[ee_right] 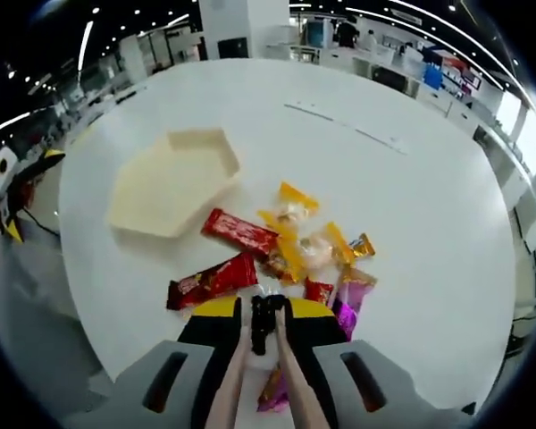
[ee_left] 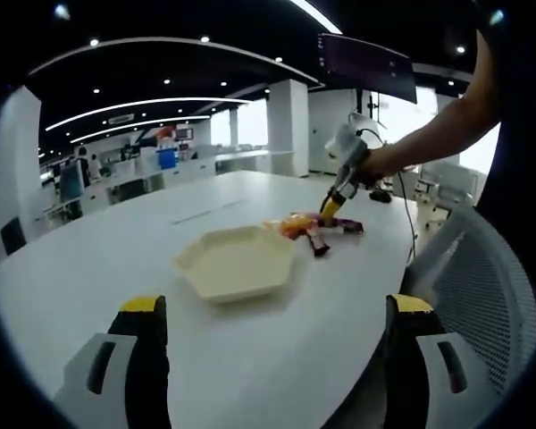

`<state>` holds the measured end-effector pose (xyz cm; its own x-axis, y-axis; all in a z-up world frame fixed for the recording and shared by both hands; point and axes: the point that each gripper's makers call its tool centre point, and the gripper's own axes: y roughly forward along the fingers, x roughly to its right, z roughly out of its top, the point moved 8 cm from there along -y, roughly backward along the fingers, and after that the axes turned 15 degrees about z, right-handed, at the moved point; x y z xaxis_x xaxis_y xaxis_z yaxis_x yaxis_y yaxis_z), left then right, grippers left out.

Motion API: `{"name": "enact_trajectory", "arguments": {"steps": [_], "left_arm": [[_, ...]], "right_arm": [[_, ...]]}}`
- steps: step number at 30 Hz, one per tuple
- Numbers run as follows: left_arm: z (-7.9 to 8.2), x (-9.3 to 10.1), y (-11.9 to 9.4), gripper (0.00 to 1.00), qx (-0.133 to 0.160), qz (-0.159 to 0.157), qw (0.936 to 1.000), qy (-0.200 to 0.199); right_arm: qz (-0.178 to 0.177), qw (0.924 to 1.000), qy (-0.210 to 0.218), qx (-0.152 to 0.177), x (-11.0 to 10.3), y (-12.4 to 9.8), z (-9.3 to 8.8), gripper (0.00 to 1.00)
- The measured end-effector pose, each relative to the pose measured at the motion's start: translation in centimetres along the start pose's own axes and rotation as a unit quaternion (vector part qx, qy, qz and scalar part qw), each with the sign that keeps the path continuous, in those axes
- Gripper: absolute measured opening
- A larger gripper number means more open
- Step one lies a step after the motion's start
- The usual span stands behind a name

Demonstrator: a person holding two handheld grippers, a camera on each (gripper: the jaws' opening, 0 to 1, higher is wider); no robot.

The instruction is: Place the target food into the container with the food tongs after gripping and lifting it, then release it inside without dropping or visibly crushing the food.

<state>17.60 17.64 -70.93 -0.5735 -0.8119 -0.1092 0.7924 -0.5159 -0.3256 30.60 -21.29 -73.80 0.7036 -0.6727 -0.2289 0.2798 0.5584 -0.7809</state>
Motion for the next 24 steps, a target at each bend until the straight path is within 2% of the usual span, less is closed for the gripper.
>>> {"name": "enact_trajectory", "arguments": {"steps": [12,24], "left_arm": [[-0.1,0.2,0.1,0.99,-0.005,-0.006,1.0000,-0.003],[-0.2,0.1,0.1,0.99,-0.008,-0.005,0.9999,-0.004]], "right_arm": [[0.011,0.9999,-0.012,-0.002,-0.2,-1.0,0.6,0.19],[0.030,0.9989,-0.036,-0.005,-0.5,-2.1,2.1,0.19]]}}
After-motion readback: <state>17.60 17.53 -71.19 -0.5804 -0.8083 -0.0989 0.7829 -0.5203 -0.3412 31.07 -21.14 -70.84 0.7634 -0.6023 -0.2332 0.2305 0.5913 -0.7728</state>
